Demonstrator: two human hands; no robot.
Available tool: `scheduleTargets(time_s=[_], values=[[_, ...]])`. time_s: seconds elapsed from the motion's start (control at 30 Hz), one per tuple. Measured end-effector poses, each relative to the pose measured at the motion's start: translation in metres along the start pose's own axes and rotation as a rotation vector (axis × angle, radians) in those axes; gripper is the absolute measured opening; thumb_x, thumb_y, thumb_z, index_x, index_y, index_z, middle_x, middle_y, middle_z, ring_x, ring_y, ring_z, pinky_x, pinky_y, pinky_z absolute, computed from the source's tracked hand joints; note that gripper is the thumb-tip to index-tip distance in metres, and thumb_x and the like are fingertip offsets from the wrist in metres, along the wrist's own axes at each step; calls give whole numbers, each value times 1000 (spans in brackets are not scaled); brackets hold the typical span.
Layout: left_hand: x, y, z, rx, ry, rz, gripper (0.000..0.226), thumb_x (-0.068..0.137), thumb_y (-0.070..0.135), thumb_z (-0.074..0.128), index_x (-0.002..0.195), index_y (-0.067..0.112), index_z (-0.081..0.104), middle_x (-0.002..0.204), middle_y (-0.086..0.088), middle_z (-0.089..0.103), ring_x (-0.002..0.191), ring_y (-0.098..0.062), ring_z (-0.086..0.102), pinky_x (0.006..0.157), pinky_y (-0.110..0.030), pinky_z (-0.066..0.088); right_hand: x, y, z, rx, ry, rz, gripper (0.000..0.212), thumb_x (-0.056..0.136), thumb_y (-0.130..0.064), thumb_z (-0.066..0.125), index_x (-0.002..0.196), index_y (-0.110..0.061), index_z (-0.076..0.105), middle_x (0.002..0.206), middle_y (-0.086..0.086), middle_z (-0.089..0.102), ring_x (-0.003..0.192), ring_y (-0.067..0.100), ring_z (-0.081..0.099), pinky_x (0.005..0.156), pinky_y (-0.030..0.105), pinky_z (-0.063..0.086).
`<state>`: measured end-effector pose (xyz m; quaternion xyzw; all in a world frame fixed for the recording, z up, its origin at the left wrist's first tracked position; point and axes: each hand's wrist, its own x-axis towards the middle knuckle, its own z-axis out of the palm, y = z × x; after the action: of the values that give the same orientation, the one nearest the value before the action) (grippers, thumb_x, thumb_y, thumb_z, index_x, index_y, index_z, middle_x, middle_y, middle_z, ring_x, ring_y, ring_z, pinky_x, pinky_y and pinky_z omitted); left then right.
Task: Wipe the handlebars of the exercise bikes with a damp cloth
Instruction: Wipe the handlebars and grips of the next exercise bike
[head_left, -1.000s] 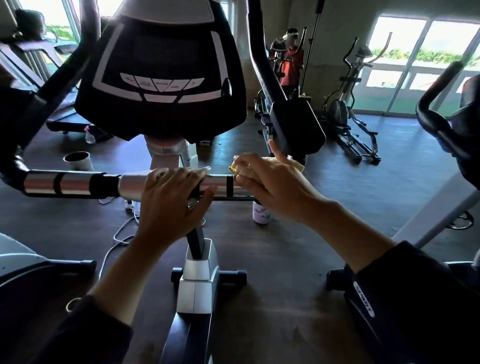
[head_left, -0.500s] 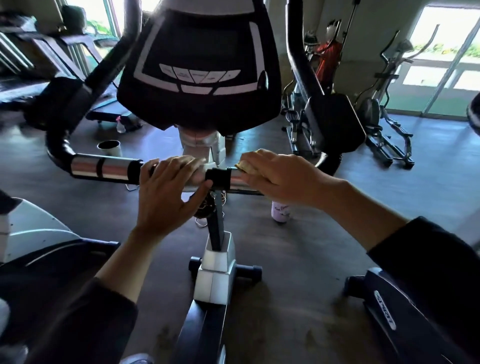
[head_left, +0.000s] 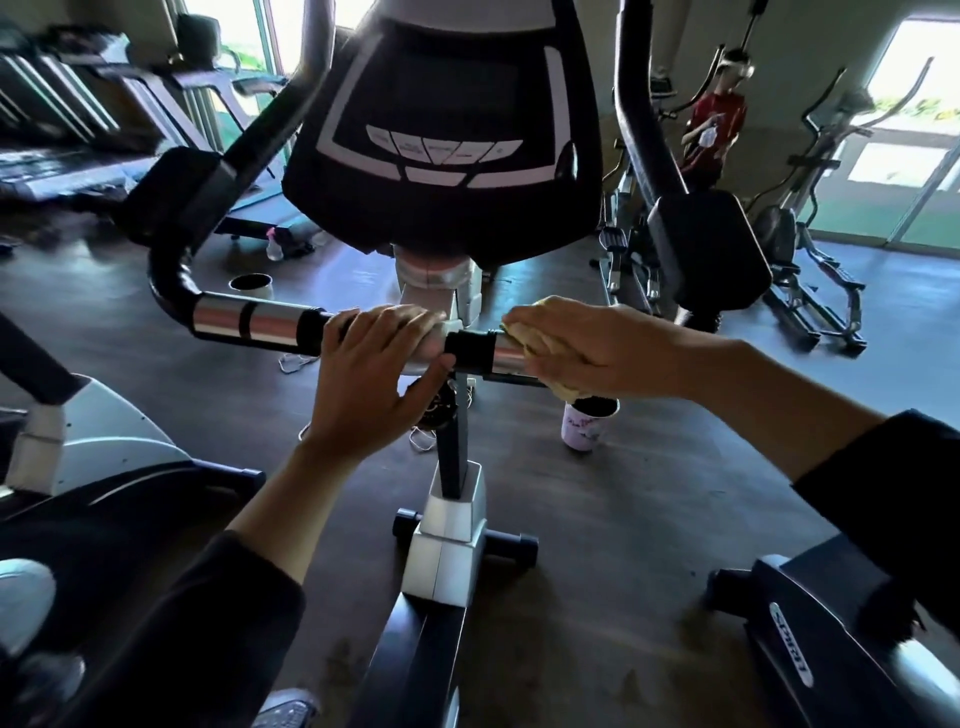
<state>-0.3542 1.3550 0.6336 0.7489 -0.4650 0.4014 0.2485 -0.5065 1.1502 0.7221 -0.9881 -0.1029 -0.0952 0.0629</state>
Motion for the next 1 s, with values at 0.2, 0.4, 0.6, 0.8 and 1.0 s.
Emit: scheduleTargets(time_s=[0.2,0.4,0.6,0.8,1.0], values=[[-2,0,0,6,22,12,37,93,42,53,118,16,62,117,1,64,111,-23,57,97,-41,35,11,-11,12,-109,33,36,57,94,-52,42,141,-21,34,118,-2,54,83,10,53,72,27,40],[-2,0,-2,-17,0,5,40,92,42,54,121,15,61,121,0,62,115,-23,55,102,-41,33,6,-14,12,-185,105,99,57,88,-62,34,130,-24,41,106,-6,53,84,29,65,74,43,53],[-8,1,-2,-64,33,-15,41,91,37,59,123,12,60,123,-3,61,118,-23,53,107,-43,32,19,-29,26,-340,164,8,72,89,-61,39,147,-21,29,128,4,51,102,31,62,73,40,51],[-11,1,-5,-106,34,-12,45,92,40,56,128,12,58,127,-3,60,122,-19,50,112,-36,24,-8,-11,5,-241,-26,-25,94,78,-46,72,151,-19,19,141,4,38,118,25,51,83,23,36],[-12,6,-5,-110,42,-35,43,91,37,59,128,14,57,128,-1,59,123,-18,50,112,-38,25,2,-12,11,-197,16,3,89,77,-48,72,148,-20,26,130,4,48,108,24,58,81,28,41]])
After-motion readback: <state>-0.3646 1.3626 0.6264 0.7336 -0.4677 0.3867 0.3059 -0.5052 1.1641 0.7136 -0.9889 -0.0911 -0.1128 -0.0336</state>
